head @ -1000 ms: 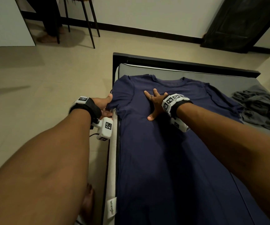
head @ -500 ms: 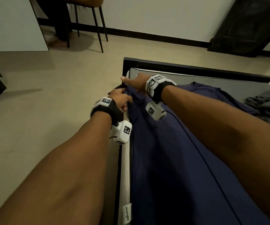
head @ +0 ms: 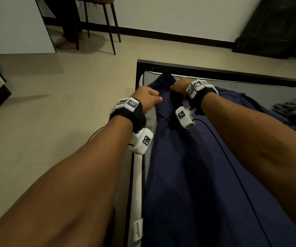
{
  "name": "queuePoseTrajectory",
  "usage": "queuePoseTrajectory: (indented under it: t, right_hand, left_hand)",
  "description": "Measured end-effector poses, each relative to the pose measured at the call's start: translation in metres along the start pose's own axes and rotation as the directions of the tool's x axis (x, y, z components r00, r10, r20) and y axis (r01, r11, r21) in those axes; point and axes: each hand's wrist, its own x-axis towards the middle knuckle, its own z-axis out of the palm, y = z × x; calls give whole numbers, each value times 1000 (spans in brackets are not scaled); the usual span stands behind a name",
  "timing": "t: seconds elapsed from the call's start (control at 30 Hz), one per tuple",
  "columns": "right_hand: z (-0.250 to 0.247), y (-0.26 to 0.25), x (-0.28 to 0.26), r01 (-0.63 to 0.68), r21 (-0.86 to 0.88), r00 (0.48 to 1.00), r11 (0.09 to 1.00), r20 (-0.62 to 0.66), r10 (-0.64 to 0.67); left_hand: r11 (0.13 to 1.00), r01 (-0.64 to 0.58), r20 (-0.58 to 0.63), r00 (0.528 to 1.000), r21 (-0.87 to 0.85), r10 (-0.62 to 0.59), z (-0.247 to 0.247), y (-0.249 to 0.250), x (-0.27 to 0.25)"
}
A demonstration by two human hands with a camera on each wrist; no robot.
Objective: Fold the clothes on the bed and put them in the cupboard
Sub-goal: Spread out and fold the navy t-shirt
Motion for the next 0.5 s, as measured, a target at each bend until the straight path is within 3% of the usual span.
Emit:
queuePoseTrajectory:
  t: [0.07, 0.13, 0.2, 0.27, 0.37, 0.43, 0.5]
  right_hand:
    - [11, 24, -3, -16, 33, 1000, 999, 18, 15]
    - [22, 36, -8, -58, 131, 995, 990, 83, 47]
    - [28, 38, -13, -78, 208, 990, 975, 127, 52]
    - [32, 37, -16, -51, 217, 991, 975, 135, 22]
    - [41, 48, -19, -36, 219, 995, 975, 101, 14]
    - [47, 59, -14, -36, 223, 996, 974, 91, 17]
    - [51, 64, -12, -6, 227, 995, 974, 97, -16]
  left_hand:
    - [965, 70, 124, 987, 251, -103, -3, -3, -17]
    - [885, 120, 276, 924, 451, -266, 0, -3, -36]
    - [783, 58, 346, 875, 619, -338, 7, 2, -56]
    - [695, -37, 352, 880, 718, -318, 14, 11, -77]
    - [630, -101, 396, 850, 770, -348, 29, 12, -111]
    - [567, -102, 371, 846, 818, -383, 40, 3, -132]
    - [558, -71, 331, 863, 827, -382, 50, -6, -154]
